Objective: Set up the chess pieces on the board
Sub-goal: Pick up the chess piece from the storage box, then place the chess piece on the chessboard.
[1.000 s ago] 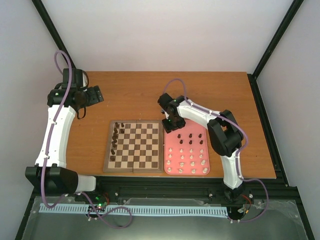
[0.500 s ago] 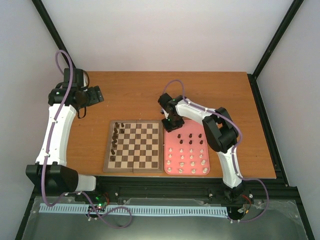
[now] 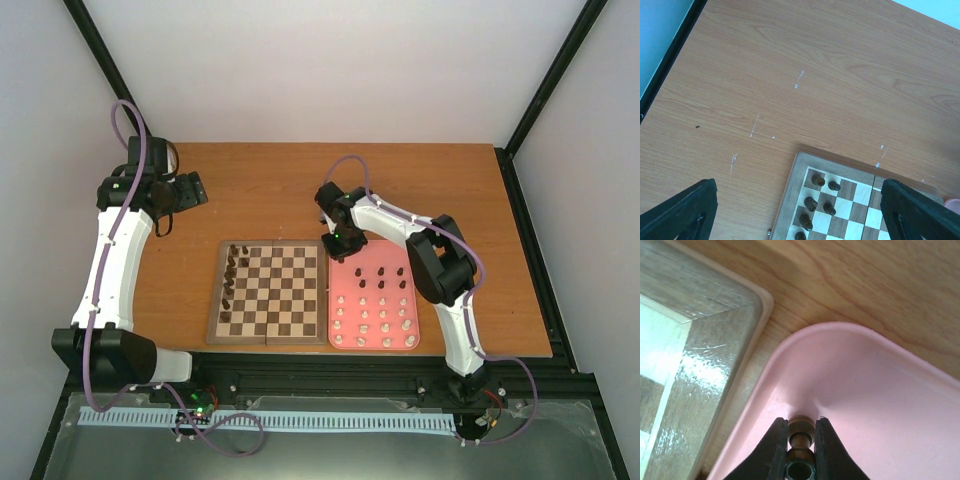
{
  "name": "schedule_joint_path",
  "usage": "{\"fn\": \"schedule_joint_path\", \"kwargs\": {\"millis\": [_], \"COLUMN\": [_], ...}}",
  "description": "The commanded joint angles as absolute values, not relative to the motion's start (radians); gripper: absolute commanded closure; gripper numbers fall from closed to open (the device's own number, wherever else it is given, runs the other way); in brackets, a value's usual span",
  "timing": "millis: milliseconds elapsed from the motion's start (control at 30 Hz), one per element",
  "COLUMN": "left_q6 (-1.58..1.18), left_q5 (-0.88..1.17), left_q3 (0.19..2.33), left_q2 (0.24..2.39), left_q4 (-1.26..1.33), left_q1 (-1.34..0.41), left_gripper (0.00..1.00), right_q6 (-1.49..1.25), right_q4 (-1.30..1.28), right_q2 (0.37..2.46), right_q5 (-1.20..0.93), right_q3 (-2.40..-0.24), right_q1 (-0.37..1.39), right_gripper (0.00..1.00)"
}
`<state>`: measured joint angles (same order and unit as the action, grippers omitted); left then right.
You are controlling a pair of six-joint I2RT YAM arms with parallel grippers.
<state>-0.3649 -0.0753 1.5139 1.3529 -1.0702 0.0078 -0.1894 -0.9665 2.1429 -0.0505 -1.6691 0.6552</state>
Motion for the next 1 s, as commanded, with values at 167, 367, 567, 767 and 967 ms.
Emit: {"fn": "schedule_joint_path", "kwargs": {"millis": [167, 367, 567, 767, 967], "left_q6": [-0.344, -0.346, -0.353, -0.372, -0.378], "left_q5": [-0.076, -0.068, -0.071, -0.073, -0.062], "left_q3": [1.552, 1.546, 1.547, 1.581, 1.578], "left_q2": [1.350, 1.346, 1.336, 1.321, 1.288], "left_q4": [-1.062, -1.063, -1.073, -1.093, -1.089], "left_q1": [0.002, 0.002, 0.002, 0.002, 0.002], "left_gripper": [0.00, 0.00, 0.00, 0.00, 0.00], "right_q6": [-0.206, -0.248, -0.276, -0.263, -0.244], "right_q4": [-1.037, -1.091, -1.098, -1.104, -1.077], "right_q2": [2.092, 2.025, 2.067, 2.172, 2.251], "right_q5": [-0.005, -0.015, -0.060, -0.068, -0.118], "right_q3": [-1.746, -1.841, -1.960, -2.112, -2.176], "right_q1": [0.669, 0.801, 1.043, 1.224, 1.297], "right_gripper": [0.97, 0.97, 0.97, 0.97, 0.97]}}
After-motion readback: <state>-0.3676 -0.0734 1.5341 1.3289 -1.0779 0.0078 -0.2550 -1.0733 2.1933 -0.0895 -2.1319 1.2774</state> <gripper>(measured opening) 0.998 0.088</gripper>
